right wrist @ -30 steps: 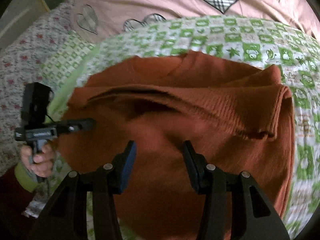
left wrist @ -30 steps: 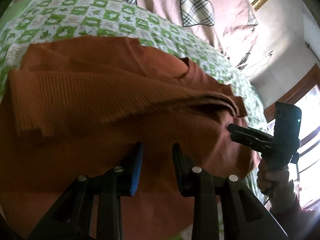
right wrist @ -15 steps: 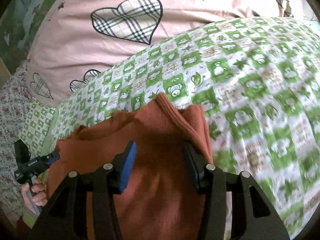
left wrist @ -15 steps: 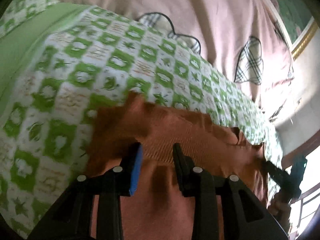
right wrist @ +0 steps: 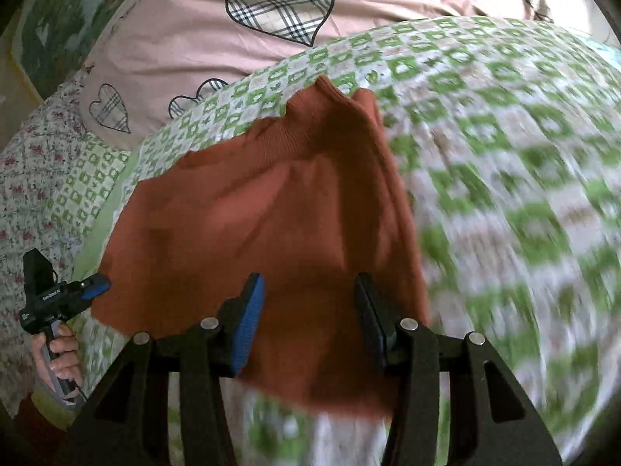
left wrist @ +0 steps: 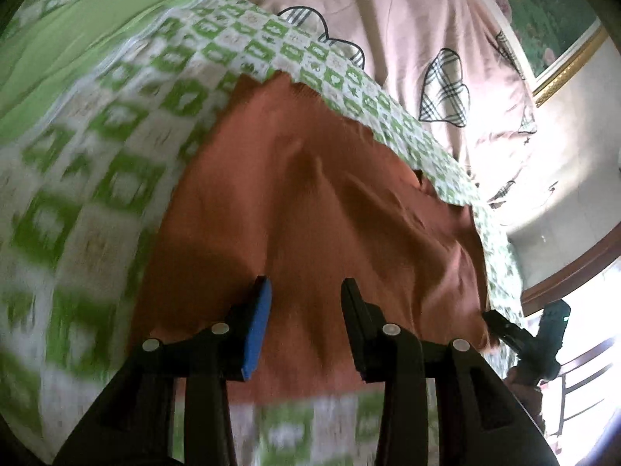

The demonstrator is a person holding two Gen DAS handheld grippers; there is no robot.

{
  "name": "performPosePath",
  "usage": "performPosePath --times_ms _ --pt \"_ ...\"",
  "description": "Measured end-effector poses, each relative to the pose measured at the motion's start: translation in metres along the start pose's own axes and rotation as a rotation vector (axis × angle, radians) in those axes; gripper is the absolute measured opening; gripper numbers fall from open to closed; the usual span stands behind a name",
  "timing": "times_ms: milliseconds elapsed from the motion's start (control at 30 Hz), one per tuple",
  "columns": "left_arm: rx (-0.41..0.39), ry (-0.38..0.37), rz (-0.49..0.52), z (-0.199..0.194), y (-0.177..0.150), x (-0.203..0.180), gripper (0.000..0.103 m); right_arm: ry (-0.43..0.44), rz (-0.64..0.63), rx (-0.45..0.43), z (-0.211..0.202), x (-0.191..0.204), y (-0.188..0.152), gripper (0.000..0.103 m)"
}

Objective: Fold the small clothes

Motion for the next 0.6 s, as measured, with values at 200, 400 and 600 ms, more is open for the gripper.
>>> performPosePath --times_ms 200,400,600 --pt "0.024 0.028 -0.018 -0.016 -0.037 0.012 0.038 -0.044 -0.004 0.019 -0.018 -0.007 -0.028 0.049" --pt "0.020 0.023 -0.070 -0.031 -0.053 0.012 0.056 -0.075 0.004 -0.001 -0.033 -0.003 -0.023 0.050" --pt "0.021 0.014 -0.129 -0.024 -0.068 0.009 0.061 -0.031 0.009 -0.018 -0.039 0.014 -0.022 0.050"
Point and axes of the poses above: each gripper's, at about its wrist camera, not at the fingertips, and z roughly the way its jaws point, x to its left, y to its top, the point moved 10 cm from there along z, roughly the way its jaws point, and after that the axes turned 3 degrees about -z, right-handed, at the moved point
